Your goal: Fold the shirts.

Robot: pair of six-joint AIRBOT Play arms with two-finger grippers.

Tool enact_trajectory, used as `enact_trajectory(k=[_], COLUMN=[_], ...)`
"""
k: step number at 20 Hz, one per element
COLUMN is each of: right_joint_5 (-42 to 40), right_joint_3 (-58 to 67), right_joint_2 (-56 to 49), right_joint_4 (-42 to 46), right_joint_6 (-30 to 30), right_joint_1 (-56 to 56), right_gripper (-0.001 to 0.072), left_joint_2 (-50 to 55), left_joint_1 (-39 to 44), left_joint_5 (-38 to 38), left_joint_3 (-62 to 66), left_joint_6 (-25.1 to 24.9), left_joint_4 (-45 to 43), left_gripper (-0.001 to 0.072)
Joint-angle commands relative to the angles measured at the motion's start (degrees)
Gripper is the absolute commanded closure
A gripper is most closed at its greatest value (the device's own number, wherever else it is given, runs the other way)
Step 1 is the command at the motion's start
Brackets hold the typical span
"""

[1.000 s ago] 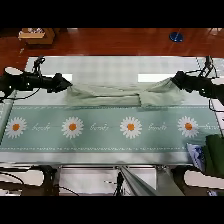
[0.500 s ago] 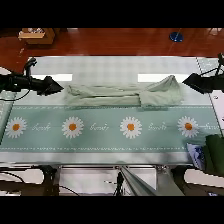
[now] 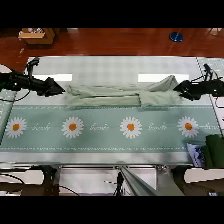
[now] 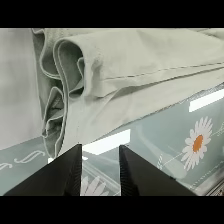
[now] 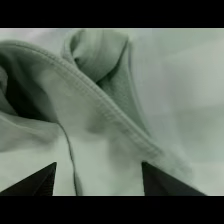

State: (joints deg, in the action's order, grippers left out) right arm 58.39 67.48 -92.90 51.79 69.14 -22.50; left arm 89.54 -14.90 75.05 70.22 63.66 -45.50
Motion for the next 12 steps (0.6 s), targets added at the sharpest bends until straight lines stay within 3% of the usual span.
enact_trajectory(k=[1, 2, 3, 4, 5, 6, 7, 9, 12], right_joint_5=[-1.2, -2.3, -2.6, -2.1, -1.0, 0.3, 1.2, 3.1, 7.5], right_joint_3=[0.1, 0.1, 0.2, 0.8, 1.3, 1.7, 1.9, 2.0, 1.9], right_joint_2=[-3.1, -3.2, -3.1, -2.9, -2.4, -1.5, 0.3, 4.8, 12.2], right_joint_4=[-2.0, -2.0, -2.1, -2.1, -2.4, -2.0, -1.4, -0.2, -0.3], right_joint_6=[-0.9, -1.1, -2.1, -2.2, -2.4, -2.4, -2.4, -2.4, -2.3], right_joint_1=[4.5, 5.7, 6.4, 6.7, 6.6, 6.5, 6.5, 6.5, 6.6], right_gripper=[0.0126, 0.0245, 0.05, 0.0684, 0.0684, 0.0685, 0.0685, 0.0686, 0.0686], left_joint_2=[0.0, 0.0, 0.0, -0.1, -0.1, -0.2, -0.2, -0.3, -1.6], left_joint_1=[0.3, 0.3, 0.3, 0.3, 0.3, 0.3, 0.3, 0.7, 3.3], left_joint_5=[-0.3, -0.4, -0.4, -0.4, -0.7, -1.0, -1.3, -1.0, -1.0], left_joint_3=[0.0, 0.0, 0.0, 0.1, 0.1, 0.1, 0.2, 0.3, 0.3], left_joint_6=[0.0, 0.0, 0.0, 0.0, -0.7, -1.9, -2.2, -2.1, -2.1], left_joint_4=[-0.2, -0.2, -0.2, -0.2, -0.2, -0.2, 0.1, 2.5, 9.8], left_gripper=[0.0409, 0.0409, 0.0409, 0.0409, 0.0444, 0.059, 0.0629, 0.0689, 0.0689])
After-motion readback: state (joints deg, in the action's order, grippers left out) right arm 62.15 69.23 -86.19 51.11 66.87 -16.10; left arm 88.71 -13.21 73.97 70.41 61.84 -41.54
